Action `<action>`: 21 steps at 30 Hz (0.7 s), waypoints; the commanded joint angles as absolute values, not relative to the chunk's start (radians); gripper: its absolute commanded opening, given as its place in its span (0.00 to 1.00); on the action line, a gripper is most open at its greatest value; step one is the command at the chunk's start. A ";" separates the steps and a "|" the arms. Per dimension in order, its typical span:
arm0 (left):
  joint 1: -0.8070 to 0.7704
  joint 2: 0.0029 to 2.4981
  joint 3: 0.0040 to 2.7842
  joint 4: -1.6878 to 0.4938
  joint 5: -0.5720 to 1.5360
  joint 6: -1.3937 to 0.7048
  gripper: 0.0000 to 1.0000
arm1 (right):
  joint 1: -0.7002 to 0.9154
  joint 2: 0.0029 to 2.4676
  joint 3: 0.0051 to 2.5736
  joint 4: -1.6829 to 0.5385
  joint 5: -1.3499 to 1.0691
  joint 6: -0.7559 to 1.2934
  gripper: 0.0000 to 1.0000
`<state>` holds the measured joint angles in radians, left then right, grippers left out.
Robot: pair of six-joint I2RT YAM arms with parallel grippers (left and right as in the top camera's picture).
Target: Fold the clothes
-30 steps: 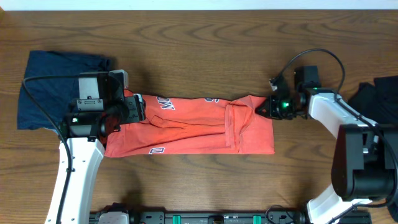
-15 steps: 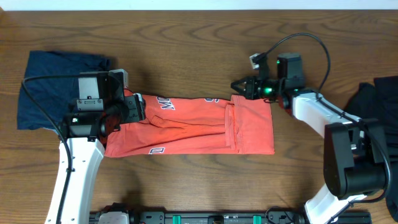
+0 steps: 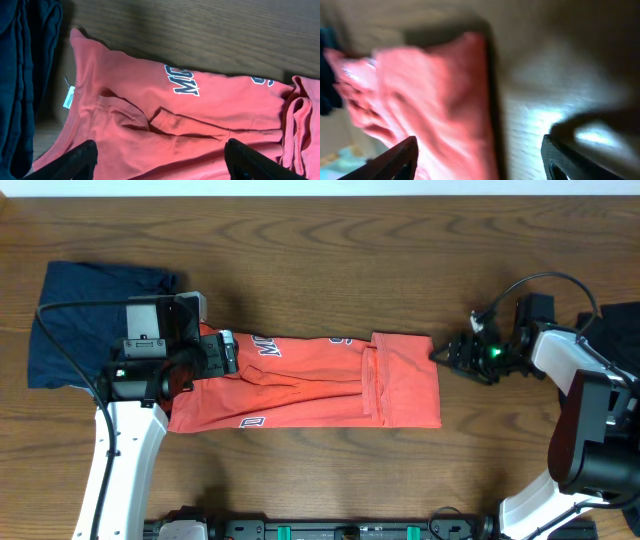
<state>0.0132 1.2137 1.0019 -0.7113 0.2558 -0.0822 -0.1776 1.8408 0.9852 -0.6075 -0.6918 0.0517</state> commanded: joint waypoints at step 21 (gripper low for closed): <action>0.020 1.206 1.013 -0.744 0.258 -0.084 0.84 | -0.132 1.823 0.844 -0.413 -0.732 -0.083 0.01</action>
